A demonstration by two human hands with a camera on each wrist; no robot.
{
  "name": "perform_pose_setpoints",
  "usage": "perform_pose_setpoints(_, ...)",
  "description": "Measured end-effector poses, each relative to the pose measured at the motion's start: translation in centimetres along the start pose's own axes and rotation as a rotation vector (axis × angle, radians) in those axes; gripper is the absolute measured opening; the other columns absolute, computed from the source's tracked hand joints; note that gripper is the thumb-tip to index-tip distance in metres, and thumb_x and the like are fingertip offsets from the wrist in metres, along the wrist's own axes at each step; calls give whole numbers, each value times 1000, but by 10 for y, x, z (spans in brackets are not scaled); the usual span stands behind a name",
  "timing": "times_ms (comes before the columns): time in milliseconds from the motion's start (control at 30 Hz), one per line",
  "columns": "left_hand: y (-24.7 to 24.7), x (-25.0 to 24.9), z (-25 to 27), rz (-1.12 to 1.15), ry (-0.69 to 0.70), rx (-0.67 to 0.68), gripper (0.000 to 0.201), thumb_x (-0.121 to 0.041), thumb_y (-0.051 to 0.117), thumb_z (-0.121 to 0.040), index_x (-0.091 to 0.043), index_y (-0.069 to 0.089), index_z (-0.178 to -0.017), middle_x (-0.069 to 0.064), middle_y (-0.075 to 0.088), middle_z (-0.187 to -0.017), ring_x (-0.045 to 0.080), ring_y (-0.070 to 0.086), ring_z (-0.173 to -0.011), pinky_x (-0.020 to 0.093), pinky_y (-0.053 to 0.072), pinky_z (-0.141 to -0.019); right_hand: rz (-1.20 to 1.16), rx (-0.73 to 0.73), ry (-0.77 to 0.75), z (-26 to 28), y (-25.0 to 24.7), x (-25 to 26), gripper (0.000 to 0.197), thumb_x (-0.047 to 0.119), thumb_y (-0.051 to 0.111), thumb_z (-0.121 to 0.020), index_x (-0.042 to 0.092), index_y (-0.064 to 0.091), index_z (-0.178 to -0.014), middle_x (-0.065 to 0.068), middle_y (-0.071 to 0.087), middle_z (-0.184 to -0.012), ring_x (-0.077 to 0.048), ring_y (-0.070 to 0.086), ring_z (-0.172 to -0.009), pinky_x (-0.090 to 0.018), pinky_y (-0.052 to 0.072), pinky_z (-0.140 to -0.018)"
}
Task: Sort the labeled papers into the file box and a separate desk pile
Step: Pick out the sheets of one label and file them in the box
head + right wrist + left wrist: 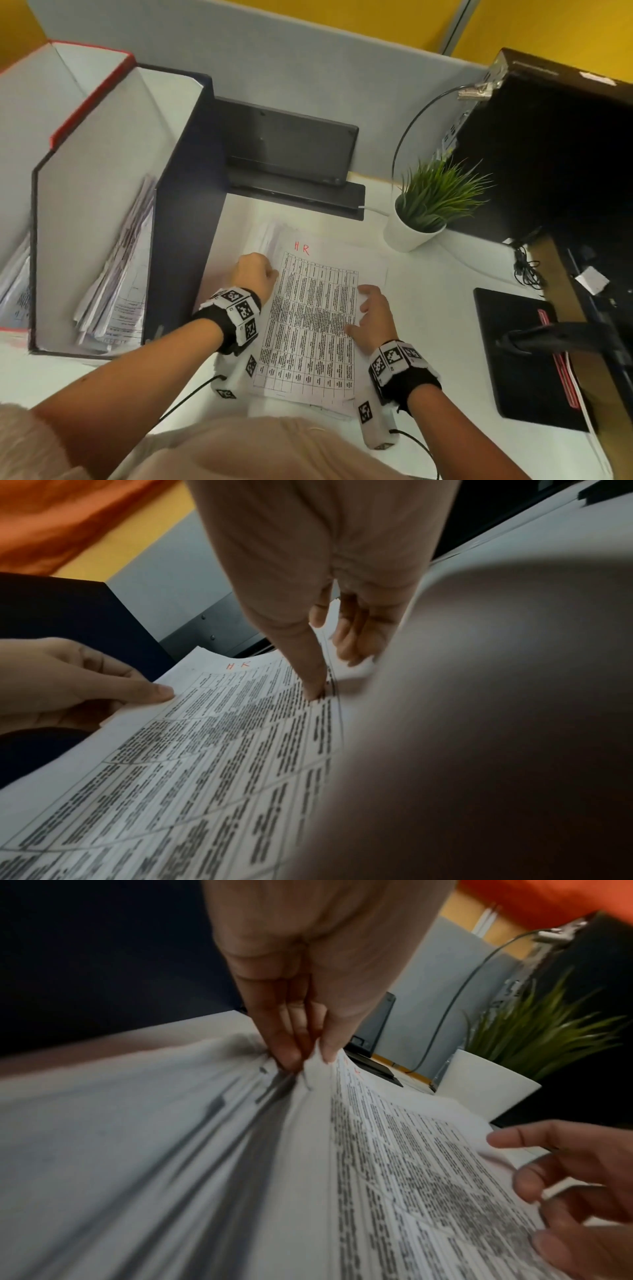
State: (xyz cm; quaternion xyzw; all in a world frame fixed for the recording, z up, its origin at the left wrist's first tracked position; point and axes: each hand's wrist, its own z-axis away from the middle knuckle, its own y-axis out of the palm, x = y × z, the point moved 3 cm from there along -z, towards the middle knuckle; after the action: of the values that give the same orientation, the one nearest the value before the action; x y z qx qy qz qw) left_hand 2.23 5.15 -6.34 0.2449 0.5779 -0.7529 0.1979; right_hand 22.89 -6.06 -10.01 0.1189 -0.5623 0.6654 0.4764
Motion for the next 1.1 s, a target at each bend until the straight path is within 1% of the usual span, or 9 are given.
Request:
perform_pose_setpoints(67,0,0,4,-36,72,-14,27,-12,56,-90,-6,58,-64,6,51,-64,24,50,-64,26,41,-59,-40,14,27,-1,0,-1,75,-1,76,-70,18,37,-132,-3,44,-104,-10,47,-77,-8,36,-58)
perform_pose_setpoints(133,-3,0,9,-4,220,-109,18,-14,55,-92,-8,71,-86,5,60,-80,22,55,-73,25,39,-63,-102,7,56,-2,-3,-3,79,2,78,-69,19,34,-132,-4,45,-99,-9,47,-71,-13,38,-59)
perform_pose_setpoints(267,-9,-6,20,206,471,-164,21,-7,57,-89,-9,70,-105,1,66,-91,12,59,-79,23,49,-74,-269,-79,143,-3,-11,-3,88,16,79,-71,24,22,-137,-8,47,-96,-22,53,-84,-30,47,-82)
perform_pose_setpoints(367,-8,-1,18,394,329,-89,16,-11,52,-93,-15,66,-98,-3,68,-85,10,61,-71,19,48,-67,-393,-109,207,-5,-15,-5,93,21,79,-72,30,15,-140,-12,48,-104,-27,56,-89,-36,50,-85)
perform_pose_setpoints(500,-3,3,16,538,205,37,23,1,44,-93,-14,59,-85,12,65,-85,23,53,-66,27,42,-57,-463,-89,235,-7,-17,-9,51,18,76,-76,18,42,-114,-14,50,-112,-23,53,-73,-20,48,-48)
perform_pose_setpoints(633,-8,8,5,576,0,74,31,1,37,-89,-6,65,-75,27,63,-88,31,54,-76,37,47,-73,-662,-84,224,-5,-17,-18,13,0,70,-79,7,61,-84,-18,60,-94,-16,62,-67,-17,53,-51)
perform_pose_setpoints(800,-11,12,-15,642,-313,49,29,-27,51,-91,-5,62,-75,11,65,-76,31,63,-76,37,53,-77,-718,-68,199,-1,-19,-25,26,-10,69,-75,11,57,-65,-13,60,-95,-18,66,-77,-18,55,-56)
perform_pose_setpoints(933,-10,9,-21,405,-321,145,28,-32,80,-69,-7,69,-70,9,72,-74,23,69,-72,33,58,-67,-714,-59,200,2,-18,-24,26,-3,71,-77,11,53,-63,-13,61,-97,-18,64,-81,-17,56,-59)
perform_pose_setpoints(1100,-7,4,-22,125,-166,96,36,-26,76,-74,-7,56,-50,4,56,-55,15,52,-52,21,42,-51,-686,-66,233,1,-20,-17,17,0,71,-77,11,57,-78,-11,64,-88,-15,62,-72,-15,53,-52)
